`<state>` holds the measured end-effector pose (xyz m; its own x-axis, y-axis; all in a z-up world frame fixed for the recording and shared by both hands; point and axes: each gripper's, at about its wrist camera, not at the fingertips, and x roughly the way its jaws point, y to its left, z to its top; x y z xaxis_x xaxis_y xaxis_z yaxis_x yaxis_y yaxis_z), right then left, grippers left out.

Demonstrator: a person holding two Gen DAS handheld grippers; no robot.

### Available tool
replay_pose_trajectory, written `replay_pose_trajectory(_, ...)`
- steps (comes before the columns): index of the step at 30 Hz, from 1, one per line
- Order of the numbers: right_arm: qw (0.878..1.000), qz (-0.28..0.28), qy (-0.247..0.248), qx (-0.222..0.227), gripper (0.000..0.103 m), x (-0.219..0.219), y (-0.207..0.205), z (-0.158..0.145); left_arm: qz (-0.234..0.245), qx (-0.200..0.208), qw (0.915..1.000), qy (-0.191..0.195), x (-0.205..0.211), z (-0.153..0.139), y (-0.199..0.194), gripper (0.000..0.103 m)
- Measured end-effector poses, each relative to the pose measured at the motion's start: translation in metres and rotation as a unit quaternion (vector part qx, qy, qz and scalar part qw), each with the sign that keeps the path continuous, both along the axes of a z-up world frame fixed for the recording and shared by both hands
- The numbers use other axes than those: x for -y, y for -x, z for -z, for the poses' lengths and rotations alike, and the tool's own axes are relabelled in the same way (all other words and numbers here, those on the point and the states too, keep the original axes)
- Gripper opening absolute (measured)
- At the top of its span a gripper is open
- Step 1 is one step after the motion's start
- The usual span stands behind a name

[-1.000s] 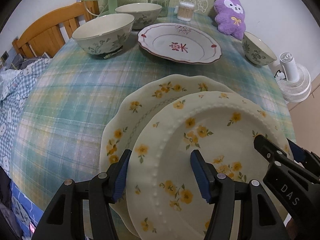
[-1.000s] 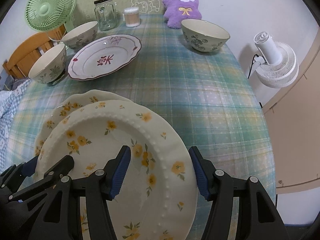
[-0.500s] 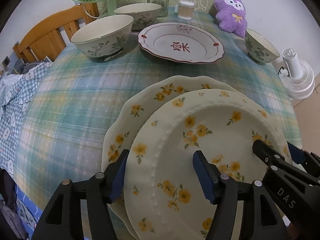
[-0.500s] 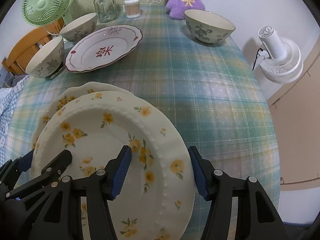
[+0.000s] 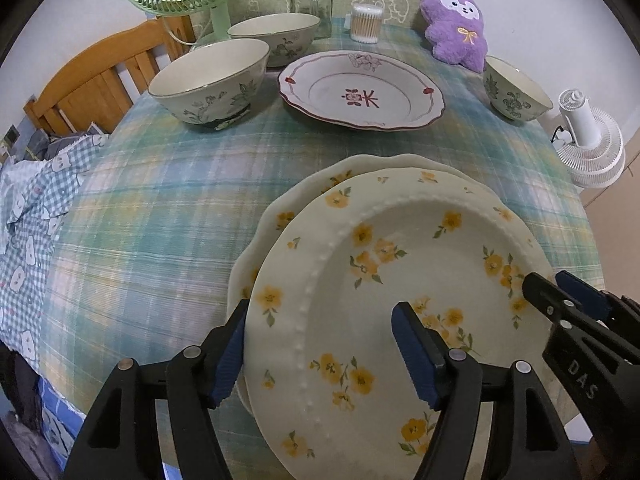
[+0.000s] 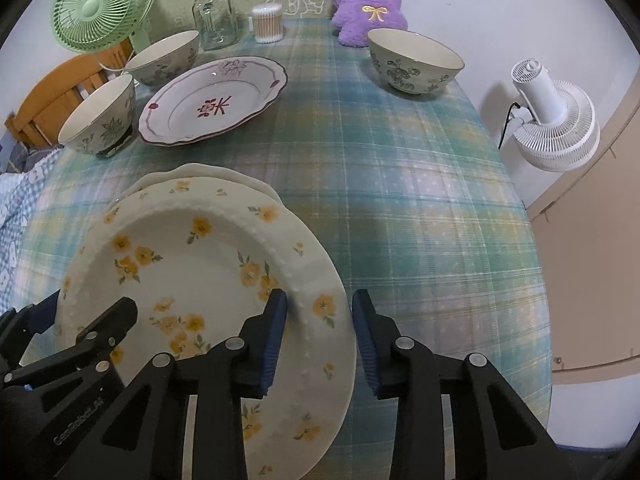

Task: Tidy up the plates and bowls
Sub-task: 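Lower the beaded plate onto the scalloped plate and open the right tool, then withdraw both tools up from the stacked yellow plates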

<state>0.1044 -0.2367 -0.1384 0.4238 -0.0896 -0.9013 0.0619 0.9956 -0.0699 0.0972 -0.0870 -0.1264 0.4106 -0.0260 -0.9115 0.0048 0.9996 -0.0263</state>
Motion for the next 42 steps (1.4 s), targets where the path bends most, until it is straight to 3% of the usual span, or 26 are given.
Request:
replay_pose_trajectory(3, 1.000, 0.001, -0.001, 0.003, 0.037, -0.003, -0.001, 0.002, 0.001, 0.008, 0.9999, -0.010, -0.002, -0.003, 0.003, 0.073)
replay_pose_trajectory(6, 1.000, -0.009, 0.007, 0.011, 0.038, -0.012, -0.003, 0.001, 0.001, 0.036, 0.9988, -0.034, -0.004, -0.011, 0.006, 0.081)
replay_pose_trajectory(9, 1.000, -0.003, 0.023, 0.012, 0.038, -0.017, -0.006, 0.002, 0.004, 0.037, 0.9987, -0.034, -0.008, -0.010, 0.004, 0.082)
replay_pose_trajectory(16, 1.000, 0.013, -0.001, 0.004, 0.039, -0.011, -0.009, -0.004, 0.009, 0.044, 0.9988, -0.019, -0.015, -0.018, 0.005, 0.083)
replay_pose_trajectory(19, 1.000, 0.014, -0.005, 0.012, 0.051, -0.013, -0.010, -0.015, 0.016, 0.053, 0.9984, -0.010, -0.014, -0.028, 0.002, 0.087)
replay_pose_trajectory(21, 1.000, 0.013, -0.009, 0.026, 0.066, -0.015, -0.010, -0.026, 0.020, 0.060, 0.9980, -0.005, -0.015, -0.035, 0.000, 0.090)
replay_pose_trajectory(30, 0.997, 0.013, -0.022, 0.067, 0.070, -0.019, -0.025, -0.074, 0.007, 0.113, 0.9935, 0.011, -0.026, -0.083, -0.016, 0.092)
replay_pose_trajectory(35, 0.996, 0.014, -0.020, 0.082, 0.076, -0.016, -0.042, -0.090, -0.006, 0.121, 0.9924, 0.022, -0.029, -0.093, -0.034, 0.092)
replay_pose_trajectory(42, 0.996, 0.005, -0.025, 0.087, 0.076, -0.010, -0.071, -0.100, -0.026, 0.123, 0.9914, 0.036, -0.025, -0.101, -0.059, 0.092)
